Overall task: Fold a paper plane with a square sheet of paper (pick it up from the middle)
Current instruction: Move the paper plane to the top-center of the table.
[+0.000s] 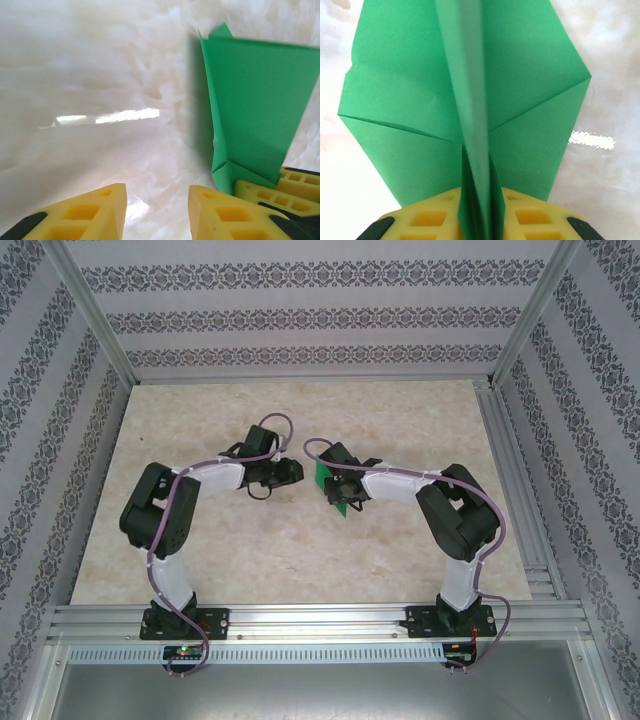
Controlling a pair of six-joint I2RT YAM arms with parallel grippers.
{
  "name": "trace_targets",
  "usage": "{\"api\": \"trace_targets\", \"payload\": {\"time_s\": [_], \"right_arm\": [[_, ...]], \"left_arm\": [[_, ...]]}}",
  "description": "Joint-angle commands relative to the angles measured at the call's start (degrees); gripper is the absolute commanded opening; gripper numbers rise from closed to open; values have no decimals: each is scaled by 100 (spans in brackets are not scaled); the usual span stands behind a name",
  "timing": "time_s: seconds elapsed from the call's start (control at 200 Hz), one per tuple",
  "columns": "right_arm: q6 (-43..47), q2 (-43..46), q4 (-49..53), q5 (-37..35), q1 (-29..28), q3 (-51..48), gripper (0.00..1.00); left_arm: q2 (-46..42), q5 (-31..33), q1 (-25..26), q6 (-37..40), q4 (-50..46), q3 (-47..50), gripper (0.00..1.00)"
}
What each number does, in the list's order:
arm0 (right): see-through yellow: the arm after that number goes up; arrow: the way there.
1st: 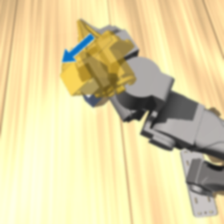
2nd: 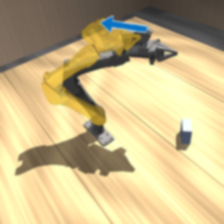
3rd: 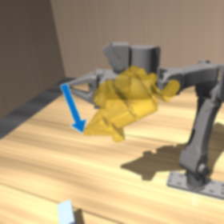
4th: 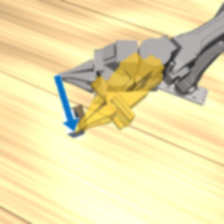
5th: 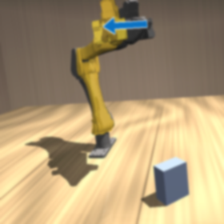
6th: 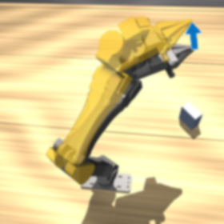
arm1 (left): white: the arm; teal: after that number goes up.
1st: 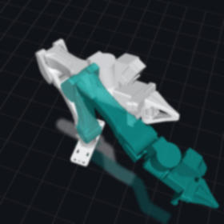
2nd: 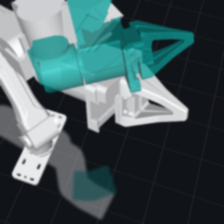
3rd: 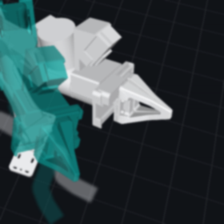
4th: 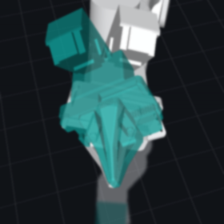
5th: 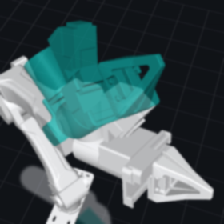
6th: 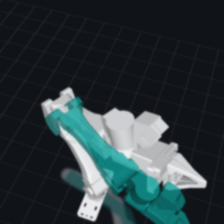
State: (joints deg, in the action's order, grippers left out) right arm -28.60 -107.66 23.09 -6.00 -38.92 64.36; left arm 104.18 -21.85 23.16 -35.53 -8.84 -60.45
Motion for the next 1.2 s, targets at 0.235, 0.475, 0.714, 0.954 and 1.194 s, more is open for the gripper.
{"api": "trace_targets", "payload": {"time_s": [0.235,0.475,0.714,0.954,1.194], "right_arm": [[38,-269,388,-646,-211,388,8],[25,113,320,-760,-226,512,1],[104,-212,262,-512,-73,1354,0],[22,-1133,522,-541,94,2617,2],[-65,-1823,820,-681,164,3352,4]], "left_arm": [[-1406,1236,-498,-198,-567,551,58],[-2083,2184,-604,-172,-1038,808,88],[-2804,3080,-791,-283,-1452,1159,100],[-3168,3183,-892,-257,-1599,1412,100],[-3120,3103,-905,-219,-1593,1428,100]]}}
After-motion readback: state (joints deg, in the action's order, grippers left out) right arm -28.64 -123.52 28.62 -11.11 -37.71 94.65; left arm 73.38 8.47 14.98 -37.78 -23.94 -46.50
